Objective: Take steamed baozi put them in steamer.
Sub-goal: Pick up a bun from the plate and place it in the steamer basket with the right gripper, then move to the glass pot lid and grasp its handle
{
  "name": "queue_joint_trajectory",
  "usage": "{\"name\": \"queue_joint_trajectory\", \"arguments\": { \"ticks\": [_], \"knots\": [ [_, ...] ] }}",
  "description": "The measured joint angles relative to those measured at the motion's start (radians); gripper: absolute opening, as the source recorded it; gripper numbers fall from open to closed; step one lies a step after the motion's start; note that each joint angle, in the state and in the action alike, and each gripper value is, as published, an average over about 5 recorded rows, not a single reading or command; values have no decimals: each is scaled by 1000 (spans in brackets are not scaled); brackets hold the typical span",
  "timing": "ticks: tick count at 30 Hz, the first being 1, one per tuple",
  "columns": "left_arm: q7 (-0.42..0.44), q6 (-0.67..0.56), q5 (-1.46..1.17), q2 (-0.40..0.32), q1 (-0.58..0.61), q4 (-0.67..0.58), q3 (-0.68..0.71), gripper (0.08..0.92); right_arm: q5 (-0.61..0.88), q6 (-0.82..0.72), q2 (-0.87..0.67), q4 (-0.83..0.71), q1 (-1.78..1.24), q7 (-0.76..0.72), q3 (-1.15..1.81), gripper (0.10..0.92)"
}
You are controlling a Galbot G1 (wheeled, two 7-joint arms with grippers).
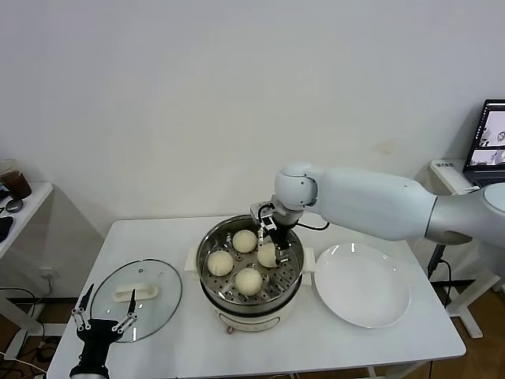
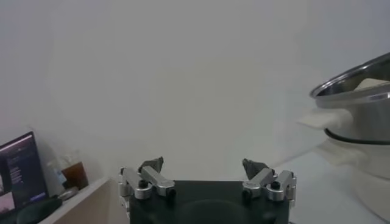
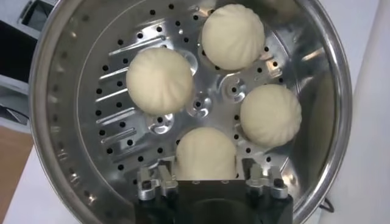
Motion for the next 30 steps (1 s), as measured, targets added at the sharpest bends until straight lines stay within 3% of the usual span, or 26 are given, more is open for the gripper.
{"name": "queue_joint_trajectory", "arguments": {
  "ticks": [8,15,22,30],
  "knots": [
    [0,2,0,-6,-4,-2,6,823,49,-24,-94,92,-21,86,90,823],
    [-2,0,-1,-16,-3,-8,7,823,133,10,-245,223,-184,354,288,823],
    [-6,-4,-1,-21,-1,-14,4,823,158,193,-340,318,-583,657,650,823],
    [-29,-23,16,-33,-4,-24,13,823,19,444,-261,352,-1100,810,1118,823]
  ]
}}
